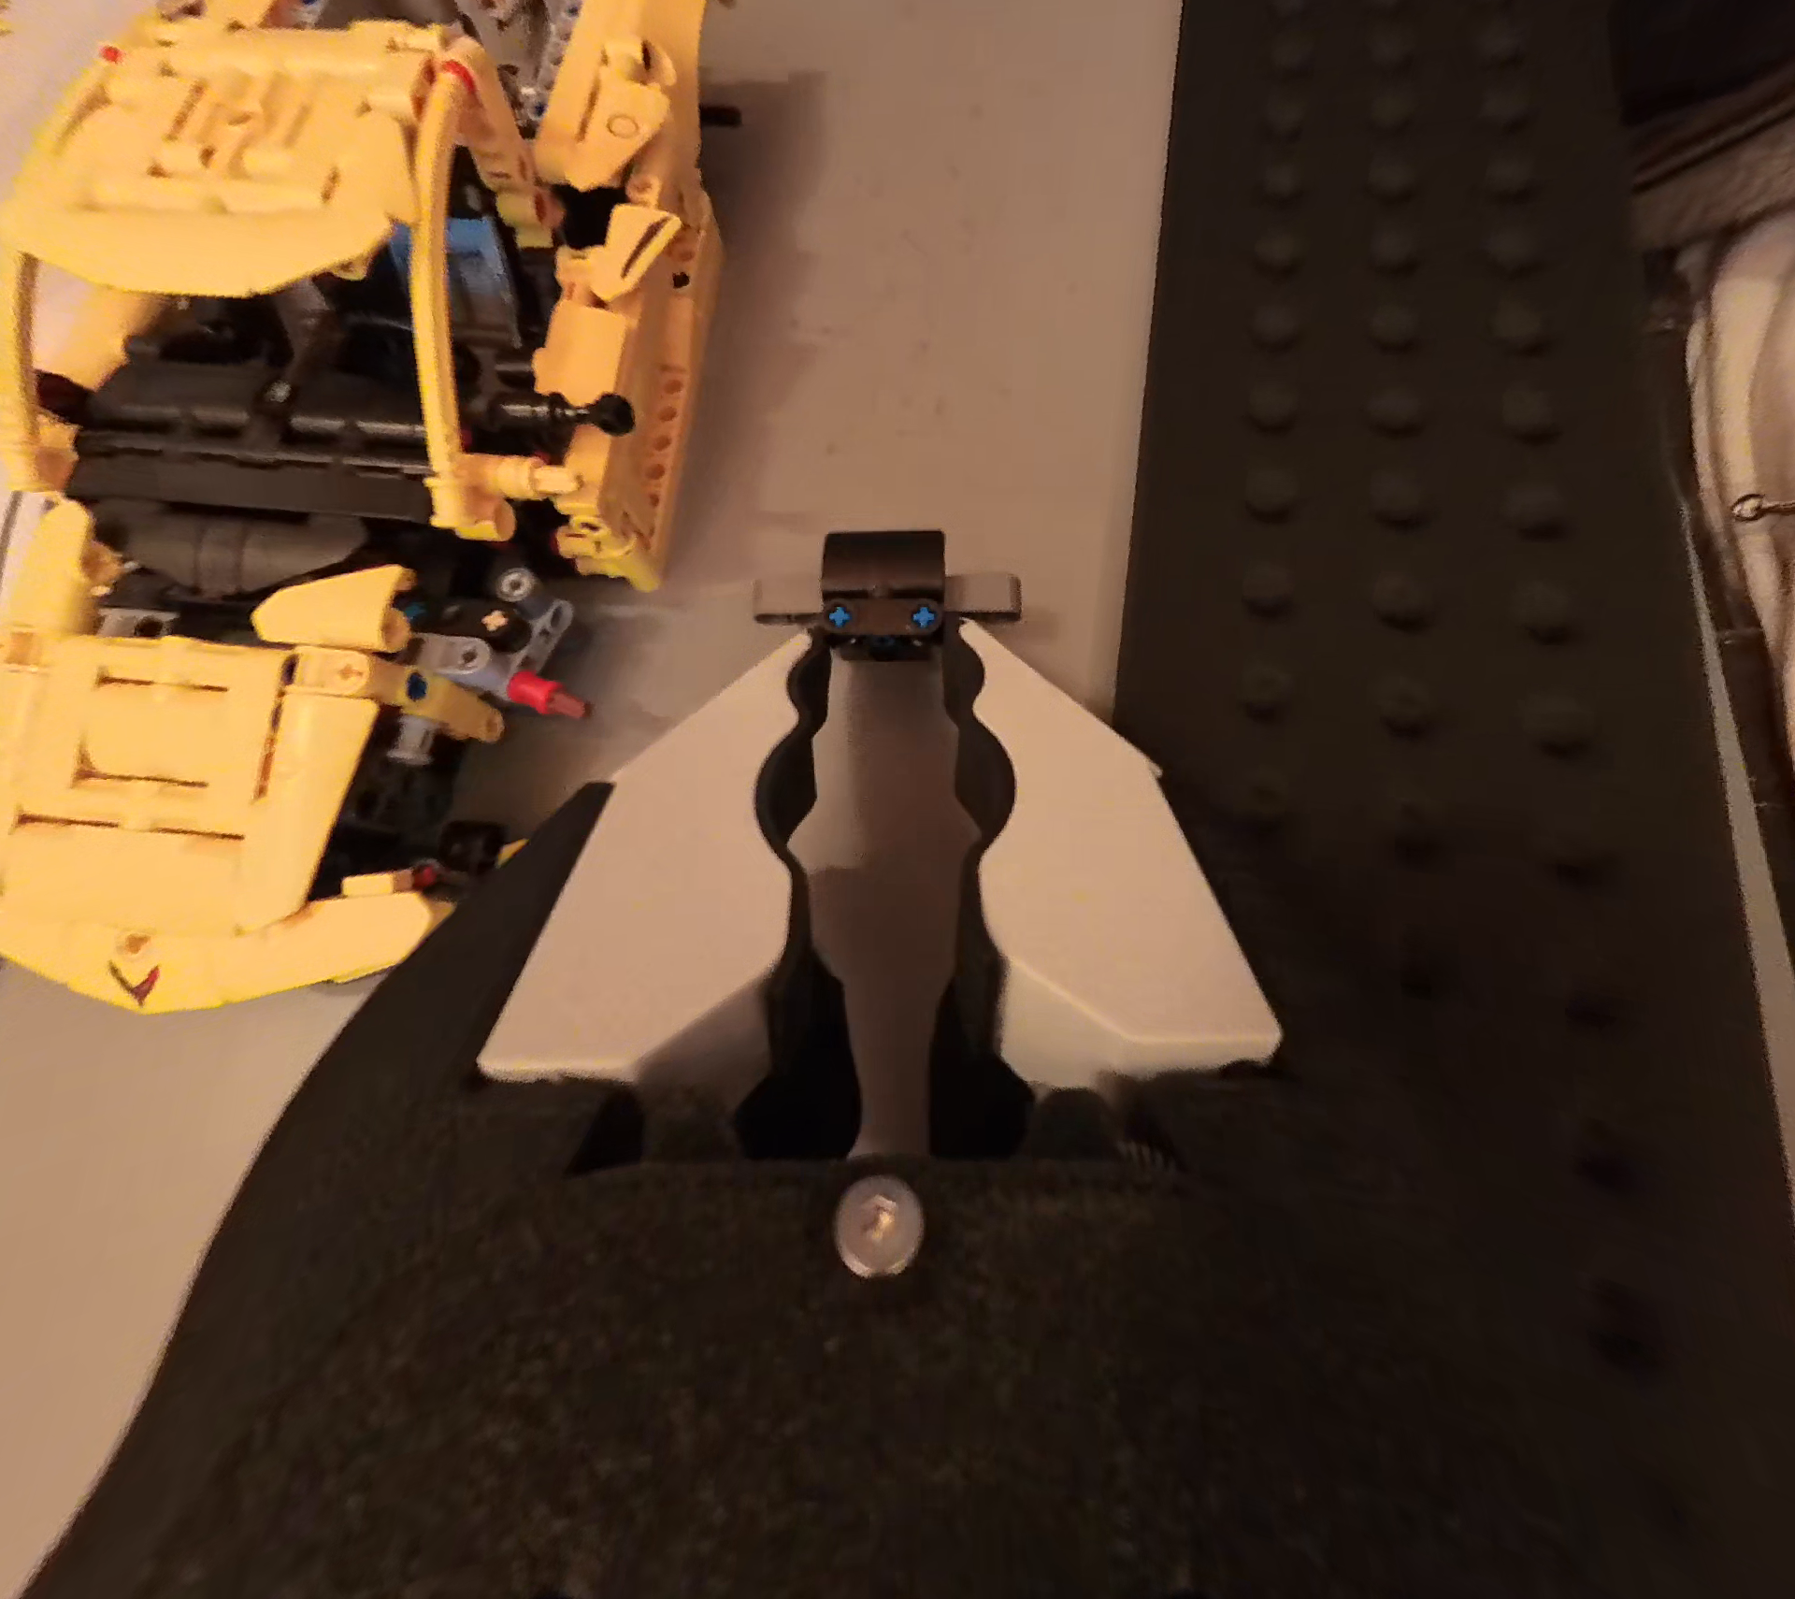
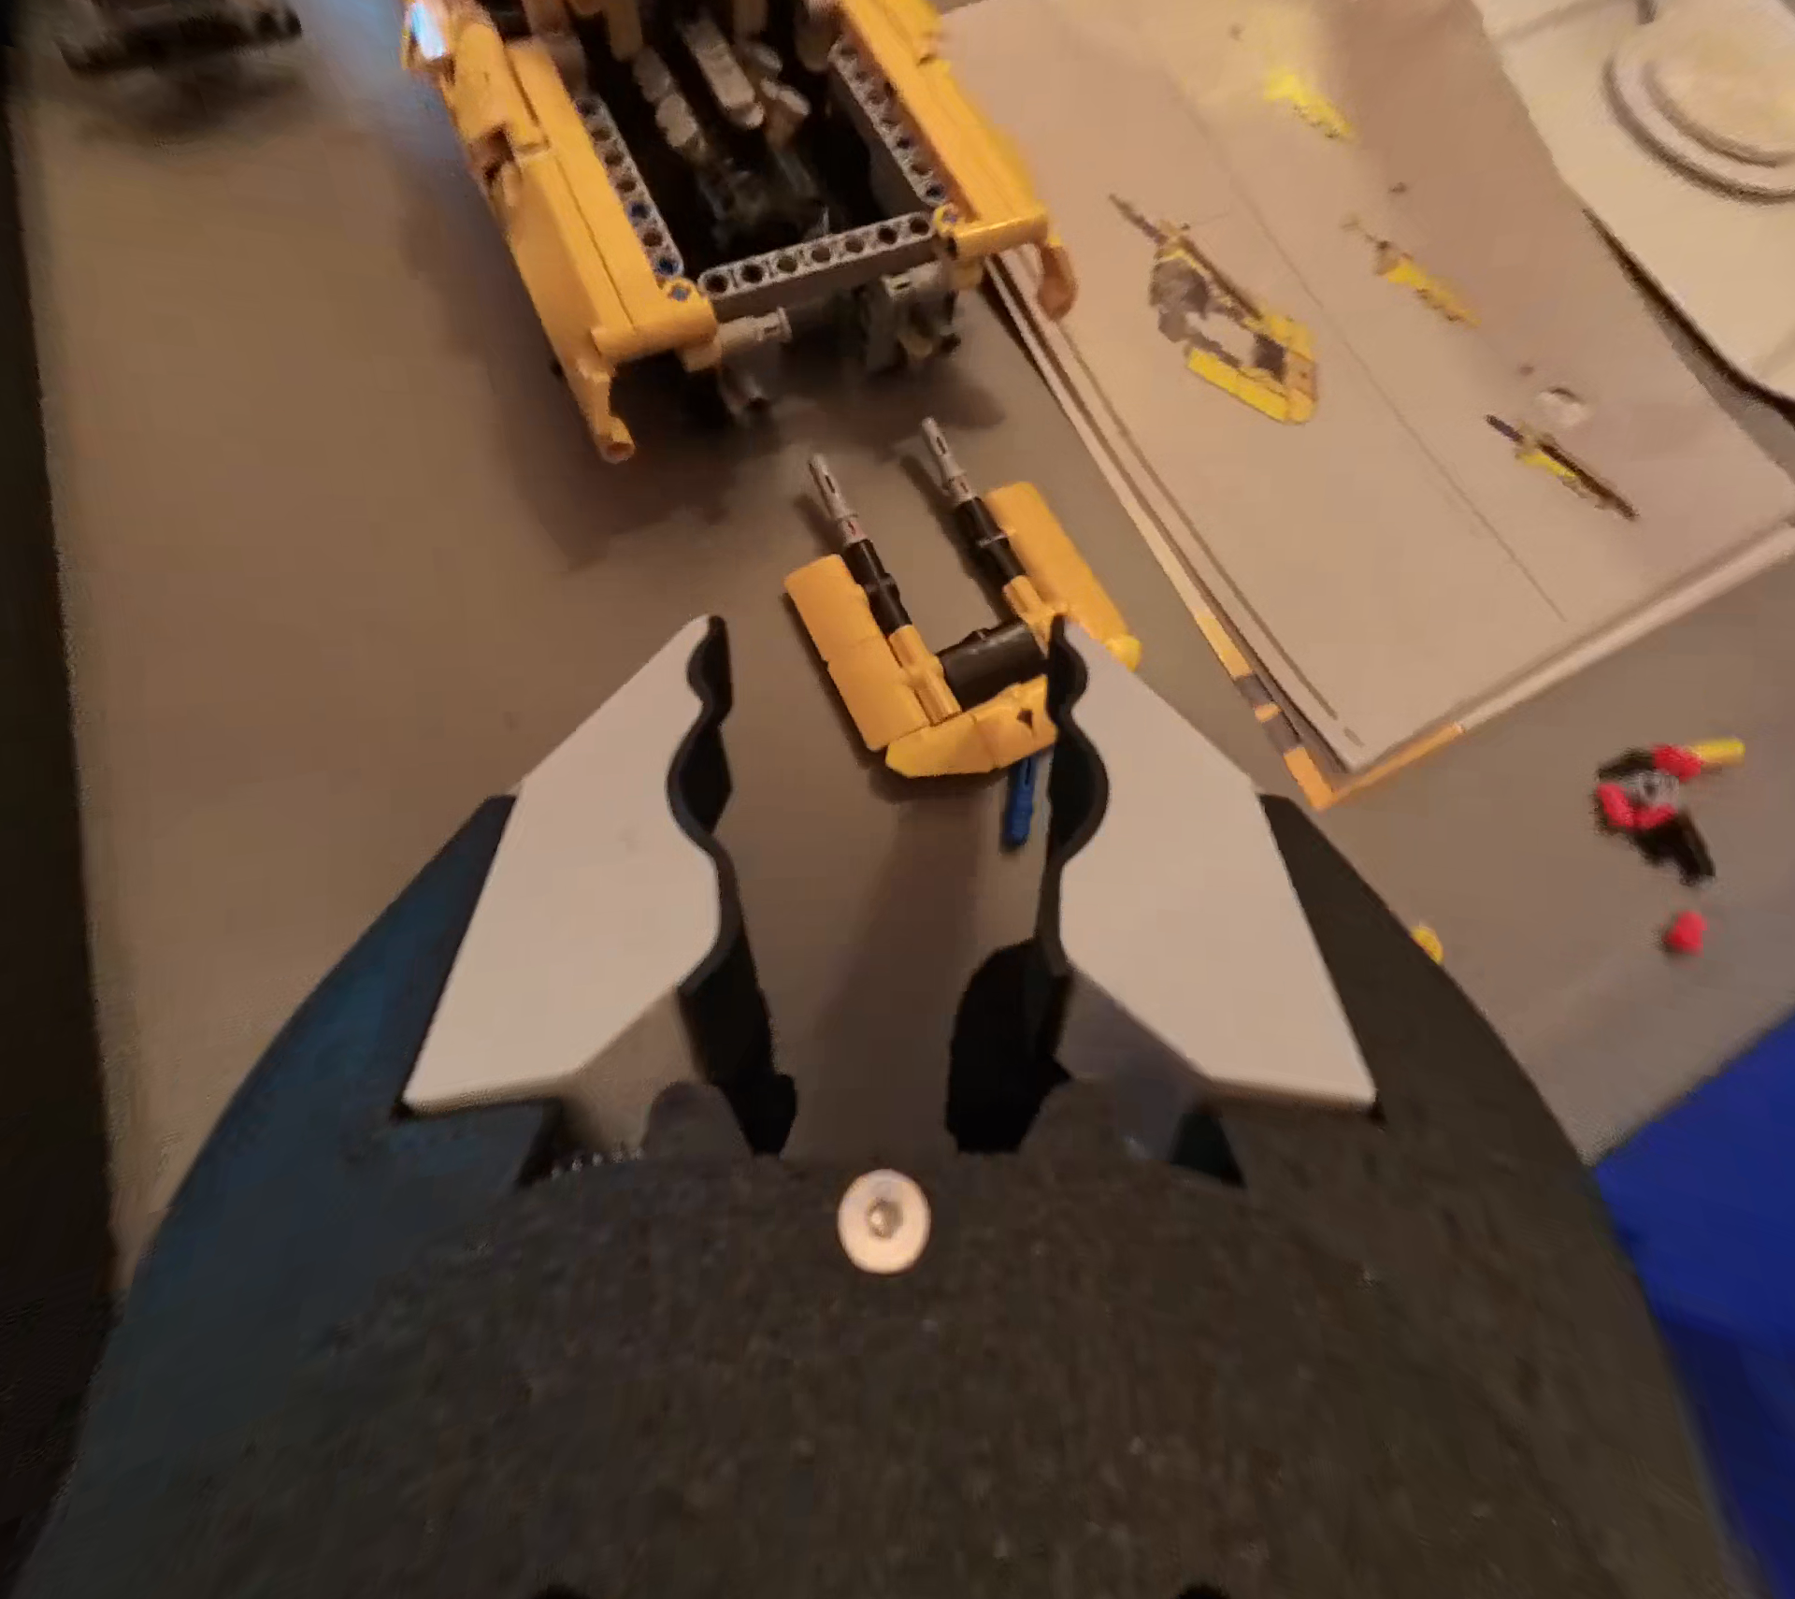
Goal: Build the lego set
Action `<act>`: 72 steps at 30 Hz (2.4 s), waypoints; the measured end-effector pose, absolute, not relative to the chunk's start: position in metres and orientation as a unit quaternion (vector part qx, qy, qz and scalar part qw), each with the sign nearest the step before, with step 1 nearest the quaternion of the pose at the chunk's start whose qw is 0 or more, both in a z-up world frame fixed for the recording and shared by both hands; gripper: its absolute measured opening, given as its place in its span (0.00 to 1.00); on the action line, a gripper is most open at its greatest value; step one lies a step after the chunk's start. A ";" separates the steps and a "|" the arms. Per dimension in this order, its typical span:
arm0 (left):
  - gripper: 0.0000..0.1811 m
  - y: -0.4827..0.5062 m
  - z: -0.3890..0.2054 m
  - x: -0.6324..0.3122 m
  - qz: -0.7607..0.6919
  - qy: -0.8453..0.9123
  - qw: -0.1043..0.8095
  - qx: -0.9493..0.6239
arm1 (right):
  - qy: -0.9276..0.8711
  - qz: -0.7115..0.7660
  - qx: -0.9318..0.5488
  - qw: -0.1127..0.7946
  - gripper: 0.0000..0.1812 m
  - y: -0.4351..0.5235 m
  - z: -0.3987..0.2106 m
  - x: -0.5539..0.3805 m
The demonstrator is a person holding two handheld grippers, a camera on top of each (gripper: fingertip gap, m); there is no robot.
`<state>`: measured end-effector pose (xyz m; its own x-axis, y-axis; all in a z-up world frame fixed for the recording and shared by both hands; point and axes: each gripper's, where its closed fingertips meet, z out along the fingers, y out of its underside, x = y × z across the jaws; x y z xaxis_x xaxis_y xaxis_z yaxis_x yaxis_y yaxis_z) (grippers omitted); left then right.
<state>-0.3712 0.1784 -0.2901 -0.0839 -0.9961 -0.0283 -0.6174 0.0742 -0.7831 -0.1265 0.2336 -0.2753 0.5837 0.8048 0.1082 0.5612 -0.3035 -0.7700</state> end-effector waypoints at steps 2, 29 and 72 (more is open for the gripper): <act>0.12 0.176 -0.296 -0.370 -0.299 0.675 0.296 -0.606 | -0.482 0.131 -0.775 0.388 0.38 0.243 -0.284 -0.131; 0.13 0.173 -0.261 -0.352 -0.354 0.627 0.353 -0.598 | -0.604 0.217 -0.707 0.298 0.19 0.162 -0.222 -0.245; 0.12 0.168 -0.290 -0.350 -0.326 0.645 0.284 -0.630 | -0.663 0.198 -0.653 0.306 0.15 0.178 -0.296 -0.319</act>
<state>-0.3500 0.1679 -0.2904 -0.0448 -0.9980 0.0445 -0.6283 -0.0065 -0.7779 -0.3194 0.1775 -0.2961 0.0411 0.9883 0.1467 0.7455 0.0674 -0.6631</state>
